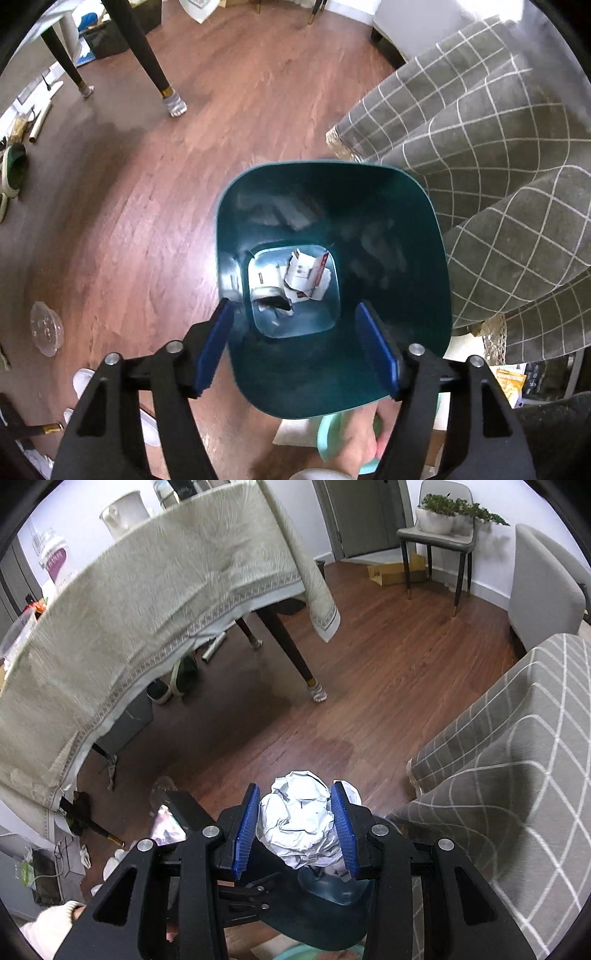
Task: Collect trash
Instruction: 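Carry the bag and foil ball over the bin and open both tools, then lift both tools away from the bin toward the table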
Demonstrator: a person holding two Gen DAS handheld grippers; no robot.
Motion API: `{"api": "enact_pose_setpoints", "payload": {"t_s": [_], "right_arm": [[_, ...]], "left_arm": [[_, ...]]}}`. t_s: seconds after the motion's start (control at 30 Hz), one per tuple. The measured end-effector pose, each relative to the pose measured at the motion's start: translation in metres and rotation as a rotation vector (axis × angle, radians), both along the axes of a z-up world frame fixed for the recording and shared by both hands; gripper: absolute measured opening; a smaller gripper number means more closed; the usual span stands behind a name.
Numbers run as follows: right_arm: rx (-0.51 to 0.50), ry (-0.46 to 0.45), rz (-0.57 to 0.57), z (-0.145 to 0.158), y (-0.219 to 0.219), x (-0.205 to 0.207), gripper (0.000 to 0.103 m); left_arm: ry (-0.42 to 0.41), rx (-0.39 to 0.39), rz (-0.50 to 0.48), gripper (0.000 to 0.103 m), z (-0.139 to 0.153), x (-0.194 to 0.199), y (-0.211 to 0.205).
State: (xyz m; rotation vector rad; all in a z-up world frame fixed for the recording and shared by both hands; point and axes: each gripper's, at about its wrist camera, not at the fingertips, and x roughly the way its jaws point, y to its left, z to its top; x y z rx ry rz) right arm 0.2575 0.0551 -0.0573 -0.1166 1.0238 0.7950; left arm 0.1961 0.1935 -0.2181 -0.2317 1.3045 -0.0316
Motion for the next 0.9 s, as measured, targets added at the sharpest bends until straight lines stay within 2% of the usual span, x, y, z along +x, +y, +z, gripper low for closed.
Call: {"api": "enact_pose_setpoints", "payload": {"t_s": [0.3, 0.47, 0.7, 0.9], "right_arm": [[-0.078, 0.044, 0.01, -0.039, 0.014, 0.002, 0.04], [-0.123, 0.076, 0.001, -0.066, 0.015, 0.007, 0.04], [-0.169, 0.122, 0.011, -0.101, 0.018, 0.003, 0.04], [-0.247, 0.145, 0.043, -0.128, 0.021, -0.008, 0.048]], "left_arm": [[-0.1, 0.036, 0.065, 0.074, 0.027, -0.005, 0.021], [-0.187, 0.04, 0.107, 0.067, 0.047, -0.008, 0.034], [-0.337, 0.025, 0.184, 0.051, 0.09, -0.011, 0.049], [-0.457, 0.009, 0.196, 0.051, 0.127, -0.012, 0.044]]}}
